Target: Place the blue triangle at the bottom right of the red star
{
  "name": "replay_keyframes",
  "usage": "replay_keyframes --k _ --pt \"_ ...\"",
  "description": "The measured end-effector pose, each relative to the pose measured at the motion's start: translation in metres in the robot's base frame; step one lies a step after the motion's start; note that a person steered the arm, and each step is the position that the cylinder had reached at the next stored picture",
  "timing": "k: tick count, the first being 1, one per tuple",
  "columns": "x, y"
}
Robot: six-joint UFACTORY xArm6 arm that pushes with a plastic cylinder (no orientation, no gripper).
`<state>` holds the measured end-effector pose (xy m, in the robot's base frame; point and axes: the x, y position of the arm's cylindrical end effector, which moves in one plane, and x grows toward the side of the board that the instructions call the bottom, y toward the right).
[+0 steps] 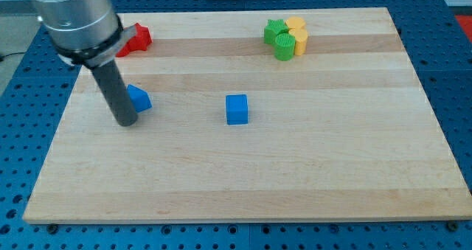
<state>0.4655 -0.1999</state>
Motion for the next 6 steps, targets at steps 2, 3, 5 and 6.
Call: replay_keyframes --k 2,3,5,6 --pt "-0.001 -0.012" --pt "-0.001 -0.015" --pt "-0.026 0.030" --pt "-0.047 0.032"
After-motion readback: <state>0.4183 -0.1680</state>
